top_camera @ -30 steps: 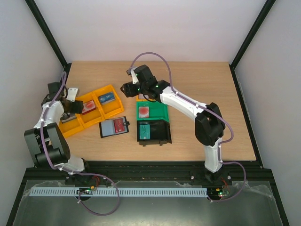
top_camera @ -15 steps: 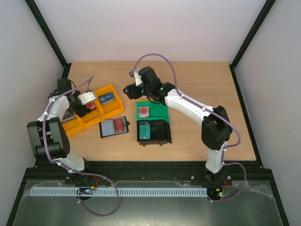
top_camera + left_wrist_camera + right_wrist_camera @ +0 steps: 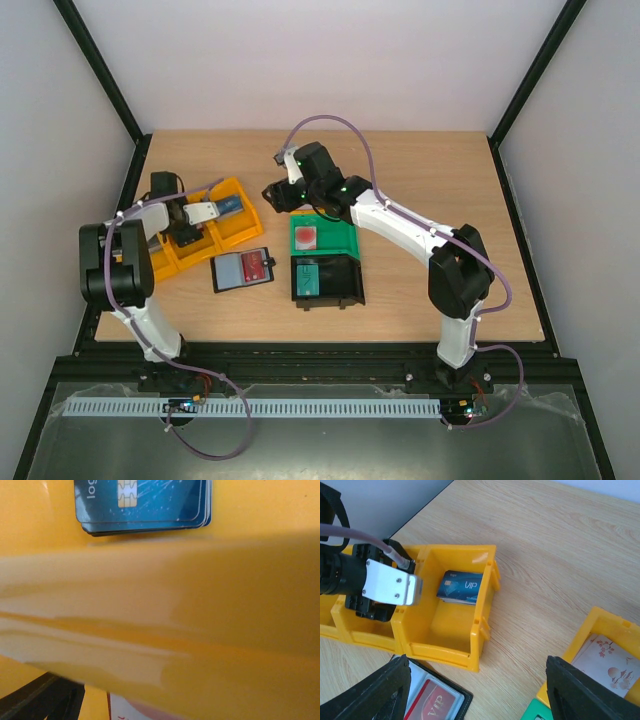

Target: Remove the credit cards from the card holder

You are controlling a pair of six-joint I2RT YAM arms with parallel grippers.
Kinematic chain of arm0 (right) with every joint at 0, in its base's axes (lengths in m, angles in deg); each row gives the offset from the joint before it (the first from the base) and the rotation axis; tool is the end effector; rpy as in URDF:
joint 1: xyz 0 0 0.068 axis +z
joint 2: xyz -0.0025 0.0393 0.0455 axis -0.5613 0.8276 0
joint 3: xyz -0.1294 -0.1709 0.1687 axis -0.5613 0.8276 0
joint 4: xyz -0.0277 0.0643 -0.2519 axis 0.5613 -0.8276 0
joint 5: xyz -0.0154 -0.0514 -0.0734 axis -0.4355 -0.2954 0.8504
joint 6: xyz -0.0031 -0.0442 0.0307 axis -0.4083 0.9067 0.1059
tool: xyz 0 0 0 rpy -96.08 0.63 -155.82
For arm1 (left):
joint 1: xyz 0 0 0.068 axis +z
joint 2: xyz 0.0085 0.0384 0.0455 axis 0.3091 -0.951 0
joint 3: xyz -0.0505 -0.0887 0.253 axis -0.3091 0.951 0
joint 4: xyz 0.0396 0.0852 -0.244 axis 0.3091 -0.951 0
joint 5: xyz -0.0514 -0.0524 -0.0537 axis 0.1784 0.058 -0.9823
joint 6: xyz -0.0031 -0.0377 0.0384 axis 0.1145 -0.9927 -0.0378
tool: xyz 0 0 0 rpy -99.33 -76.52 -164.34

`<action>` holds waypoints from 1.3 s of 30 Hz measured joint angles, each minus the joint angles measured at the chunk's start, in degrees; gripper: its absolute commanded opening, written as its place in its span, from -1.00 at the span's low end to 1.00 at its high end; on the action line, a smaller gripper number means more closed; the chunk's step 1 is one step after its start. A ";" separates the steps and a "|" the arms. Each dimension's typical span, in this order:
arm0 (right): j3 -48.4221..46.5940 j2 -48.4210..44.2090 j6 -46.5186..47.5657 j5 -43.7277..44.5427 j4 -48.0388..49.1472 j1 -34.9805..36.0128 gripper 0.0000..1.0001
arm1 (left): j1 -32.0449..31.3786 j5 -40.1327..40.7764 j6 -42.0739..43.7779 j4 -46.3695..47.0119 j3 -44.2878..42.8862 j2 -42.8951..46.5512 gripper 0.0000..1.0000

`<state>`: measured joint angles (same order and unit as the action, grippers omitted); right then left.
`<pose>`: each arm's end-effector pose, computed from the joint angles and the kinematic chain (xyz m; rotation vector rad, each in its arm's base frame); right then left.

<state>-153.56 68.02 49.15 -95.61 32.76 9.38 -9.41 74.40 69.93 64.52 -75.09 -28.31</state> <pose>0.3163 0.3149 0.3046 -0.8079 2.0372 0.8655 0.3498 0.0503 0.1588 1.4224 2.2245 0.4251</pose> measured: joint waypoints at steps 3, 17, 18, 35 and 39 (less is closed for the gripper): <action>0.07 0.00 0.44 -0.07 0.00 0.00 0.43 | -0.04 1.79 -0.20 1.62 -0.81 -1.25 0.70; 0.11 0.00 3.52 -1.73 -0.07 -0.02 0.43 | -0.15 2.38 -0.44 0.09 -7.96 -6.38 -0.95; 0.11 0.00 3.74 -1.99 -0.09 0.00 0.43 | -0.13 2.49 -0.52 1.01 -7.80 -6.03 -0.95; -0.76 0.00 4.98 -3.82 -1.33 0.00 0.43 | 4.61 -5.25 -3.96 -3.43 -10.19 -2.10 -0.95; -0.76 0.00 4.98 -3.85 -1.40 0.00 0.43 | 4.94 -6.88 -4.76 -5.42 -10.05 -0.76 -0.95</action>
<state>-154.32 68.02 54.14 -99.45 31.36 9.38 -4.47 67.52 65.16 59.10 -85.14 -29.08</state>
